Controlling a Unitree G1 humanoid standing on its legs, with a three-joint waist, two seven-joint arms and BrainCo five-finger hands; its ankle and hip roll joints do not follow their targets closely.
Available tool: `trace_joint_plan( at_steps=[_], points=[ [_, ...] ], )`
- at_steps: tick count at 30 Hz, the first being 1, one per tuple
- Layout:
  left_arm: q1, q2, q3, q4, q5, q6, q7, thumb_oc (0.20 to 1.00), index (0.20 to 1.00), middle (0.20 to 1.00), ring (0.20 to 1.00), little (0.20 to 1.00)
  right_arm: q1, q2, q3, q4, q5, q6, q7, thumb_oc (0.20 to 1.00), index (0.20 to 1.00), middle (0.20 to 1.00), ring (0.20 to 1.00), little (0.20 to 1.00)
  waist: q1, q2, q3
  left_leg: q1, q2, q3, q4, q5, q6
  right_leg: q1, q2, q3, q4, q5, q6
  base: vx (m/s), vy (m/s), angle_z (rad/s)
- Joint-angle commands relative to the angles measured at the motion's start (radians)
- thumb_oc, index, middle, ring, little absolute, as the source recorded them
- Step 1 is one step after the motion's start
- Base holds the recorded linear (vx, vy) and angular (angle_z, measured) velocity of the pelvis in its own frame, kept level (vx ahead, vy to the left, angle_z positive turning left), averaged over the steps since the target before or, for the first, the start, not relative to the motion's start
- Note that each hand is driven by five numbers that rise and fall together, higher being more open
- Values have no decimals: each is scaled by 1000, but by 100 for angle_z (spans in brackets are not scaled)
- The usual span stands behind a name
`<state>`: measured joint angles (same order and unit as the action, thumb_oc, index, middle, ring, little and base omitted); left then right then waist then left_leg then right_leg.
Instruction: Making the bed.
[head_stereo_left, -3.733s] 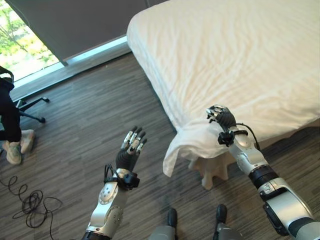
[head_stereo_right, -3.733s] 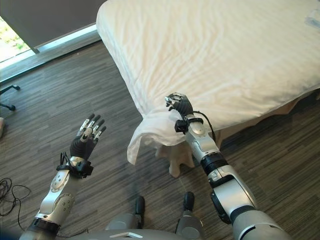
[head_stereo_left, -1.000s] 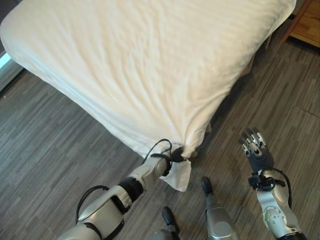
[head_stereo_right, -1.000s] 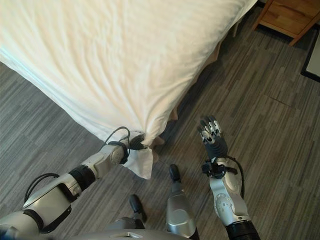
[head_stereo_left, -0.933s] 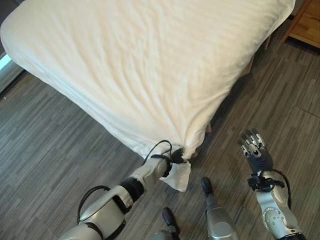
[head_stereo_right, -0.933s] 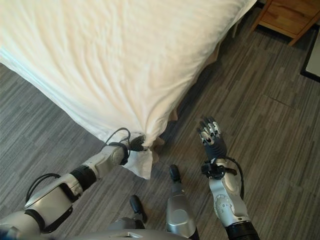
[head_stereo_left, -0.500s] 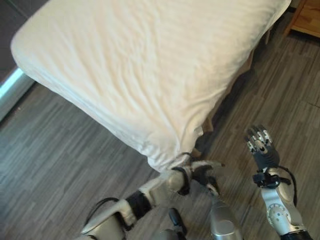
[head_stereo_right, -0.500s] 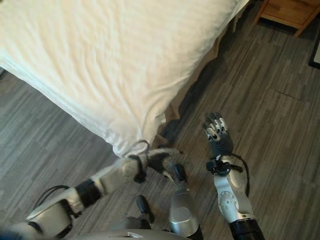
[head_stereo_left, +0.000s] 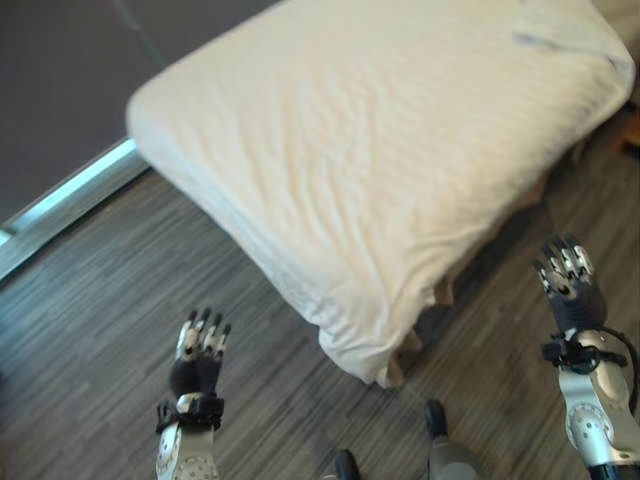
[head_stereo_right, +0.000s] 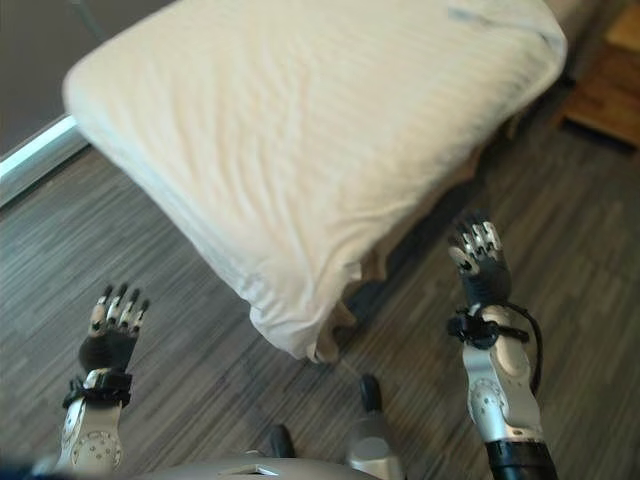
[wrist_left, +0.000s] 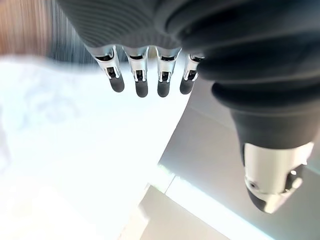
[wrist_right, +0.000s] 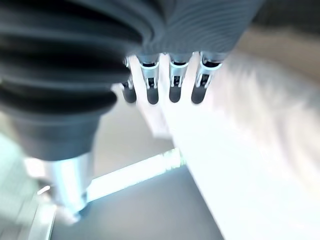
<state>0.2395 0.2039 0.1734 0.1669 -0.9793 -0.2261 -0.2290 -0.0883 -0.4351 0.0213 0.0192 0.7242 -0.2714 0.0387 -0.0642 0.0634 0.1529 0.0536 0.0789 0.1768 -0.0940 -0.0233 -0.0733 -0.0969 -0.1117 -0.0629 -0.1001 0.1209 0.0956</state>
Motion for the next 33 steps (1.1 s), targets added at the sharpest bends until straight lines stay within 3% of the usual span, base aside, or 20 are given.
trace_joint_plan(
  at_steps=[1, 3, 9, 13, 15, 17, 21, 25, 33],
  points=[
    [-94, 66, -37, -47, 5, -95, 41, 1000, 1000, 1000, 1000, 1000, -93, -1, 76, 19, -21, -43, 34, 200, 200, 200, 200, 200, 5, -13, -12, 15, -21, -75, 7, 27, 16, 13, -26, 2, 31, 21, 15, -52, -8, 21],
    [-112, 64, -61, -35, 10, -103, 58, 1000, 1000, 1000, 1000, 1000, -235, 26, 190, 135, 0, -22, 34, 200, 200, 200, 200, 200, 54, -17, -3, 4, -26, -93, 7, 35, 20, 14, -30, -13, 31, 23, 14, -65, -10, 27],
    [-121, 74, -93, -40, 13, -100, 65, 1000, 1000, 1000, 1000, 1000, -366, 107, 283, 302, 28, 2, 29, 200, 200, 200, 200, 200, 101, -11, 16, -16, -29, -118, 7, 46, 20, 14, -35, -36, 30, 22, 13, -30, -7, 16],
    [-132, 94, -134, -36, 21, -98, 63, 1000, 1000, 1000, 1000, 1000, -451, 144, 301, 451, 89, 19, 27, 200, 200, 200, 200, 200, 127, 9, 30, -38, -30, -131, 7, 57, 19, 3, -35, -46, 30, 23, 11, -37, 2, 14],
    [-157, 113, -190, -37, 5, -96, 54, 1000, 1000, 1000, 1000, 1000, -594, 167, 302, 614, 155, 37, 13, 200, 200, 200, 200, 200, 162, 37, 47, -73, -33, -136, 7, 72, 16, -29, -35, -48, 32, 32, 11, -97, -5, 4],
    [-166, 119, -215, -44, 0, -96, 55, 1000, 1000, 1000, 1000, 1000, -659, 176, 306, 642, 171, 38, 9, 200, 200, 200, 200, 200, 173, 48, 49, -88, -33, -132, 7, 76, 15, -47, -33, -43, 31, 36, 11, -56, 0, -1],
    [-187, 114, -249, -25, -11, -88, 51, 1000, 1000, 1000, 1000, 1000, -701, 222, 318, 658, 203, 38, 12, 200, 200, 200, 200, 200, 185, 58, 51, -109, -29, -121, 7, 84, 12, -71, -31, -33, 28, 42, 11, -13, -11, -5],
    [-202, 101, -286, -25, 13, -76, 59, 1000, 1000, 1000, 1000, 1000, -662, 303, 426, 604, 169, 65, 35, 200, 200, 200, 200, 200, 184, 69, 50, -116, -25, -119, 7, 88, 7, -75, -27, -39, 25, 34, 9, 32, -31, -12],
    [-197, 105, -302, -29, 25, -83, 71, 1000, 1000, 1000, 1000, 1000, -648, 307, 415, 648, 188, 62, 31, 200, 200, 200, 200, 200, 178, 94, 69, -130, -26, -126, 7, 93, 2, -88, -29, -47, 28, 30, 8, -3, -5, 0]
  ],
)
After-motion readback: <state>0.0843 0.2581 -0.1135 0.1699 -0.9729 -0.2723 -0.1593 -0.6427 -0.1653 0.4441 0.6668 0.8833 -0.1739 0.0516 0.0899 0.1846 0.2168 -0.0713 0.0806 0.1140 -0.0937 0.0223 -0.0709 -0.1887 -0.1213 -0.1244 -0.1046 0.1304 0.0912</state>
